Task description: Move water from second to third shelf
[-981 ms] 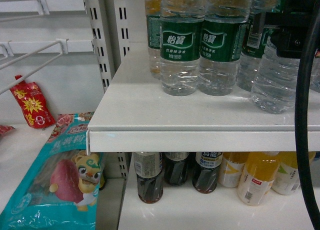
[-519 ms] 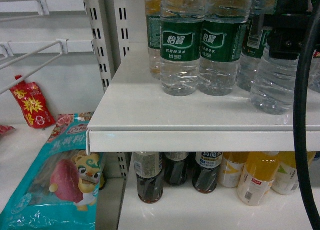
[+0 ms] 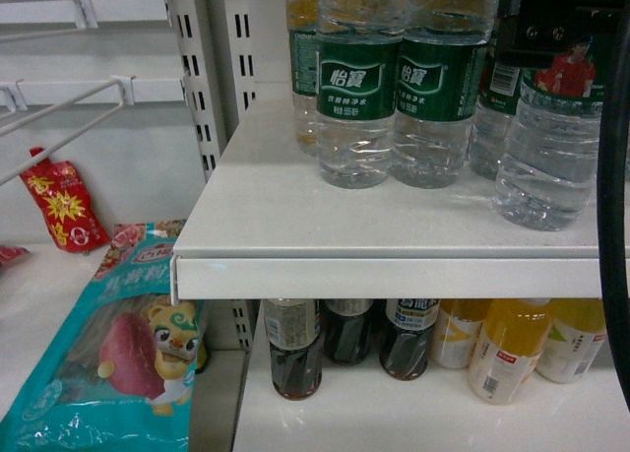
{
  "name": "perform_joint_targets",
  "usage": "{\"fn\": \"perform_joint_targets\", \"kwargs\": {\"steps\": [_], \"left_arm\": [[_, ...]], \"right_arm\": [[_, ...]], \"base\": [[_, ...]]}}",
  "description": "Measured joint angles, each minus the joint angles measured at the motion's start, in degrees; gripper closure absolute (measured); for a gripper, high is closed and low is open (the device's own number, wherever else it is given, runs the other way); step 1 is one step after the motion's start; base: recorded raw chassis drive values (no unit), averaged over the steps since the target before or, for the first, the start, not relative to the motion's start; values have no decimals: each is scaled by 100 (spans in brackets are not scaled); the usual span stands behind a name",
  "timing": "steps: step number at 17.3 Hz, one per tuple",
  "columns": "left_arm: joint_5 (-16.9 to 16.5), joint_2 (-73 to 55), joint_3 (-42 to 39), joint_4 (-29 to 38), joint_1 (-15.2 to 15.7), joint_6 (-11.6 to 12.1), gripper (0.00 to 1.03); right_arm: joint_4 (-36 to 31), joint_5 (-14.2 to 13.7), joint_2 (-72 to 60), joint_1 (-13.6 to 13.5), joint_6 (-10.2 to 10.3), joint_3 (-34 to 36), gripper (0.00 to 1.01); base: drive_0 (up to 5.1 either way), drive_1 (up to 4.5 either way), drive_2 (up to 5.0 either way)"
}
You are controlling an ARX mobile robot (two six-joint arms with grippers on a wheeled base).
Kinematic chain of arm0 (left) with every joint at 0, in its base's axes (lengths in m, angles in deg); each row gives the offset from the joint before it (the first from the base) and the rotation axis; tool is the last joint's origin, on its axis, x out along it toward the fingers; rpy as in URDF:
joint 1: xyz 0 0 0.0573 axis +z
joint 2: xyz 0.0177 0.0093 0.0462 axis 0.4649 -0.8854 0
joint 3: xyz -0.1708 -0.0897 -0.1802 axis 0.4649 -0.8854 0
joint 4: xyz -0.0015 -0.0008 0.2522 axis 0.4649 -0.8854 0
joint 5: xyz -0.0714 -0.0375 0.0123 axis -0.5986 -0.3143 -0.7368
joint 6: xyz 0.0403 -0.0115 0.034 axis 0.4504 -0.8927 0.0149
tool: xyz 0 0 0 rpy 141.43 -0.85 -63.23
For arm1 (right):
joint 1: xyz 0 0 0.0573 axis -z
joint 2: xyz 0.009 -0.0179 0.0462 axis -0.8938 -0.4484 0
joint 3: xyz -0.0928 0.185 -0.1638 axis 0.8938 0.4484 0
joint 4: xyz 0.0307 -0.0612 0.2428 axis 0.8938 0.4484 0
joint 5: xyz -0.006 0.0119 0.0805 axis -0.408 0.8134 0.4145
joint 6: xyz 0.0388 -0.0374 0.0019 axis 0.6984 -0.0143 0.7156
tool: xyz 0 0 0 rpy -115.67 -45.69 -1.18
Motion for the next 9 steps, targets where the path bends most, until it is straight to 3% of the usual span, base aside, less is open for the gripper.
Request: {"fn": "perform_joint_targets", "kwargs": {"steps": [6,9], "left_arm": [[0,0,0,2,0,0,5],[0,0,0,2,0,0,5]], "right_arm": [[175,22,341,-28,-48,201,3],[275,46,573,-31,-197,345,3]], "base": [[0,0,0],[0,0,0]]}}
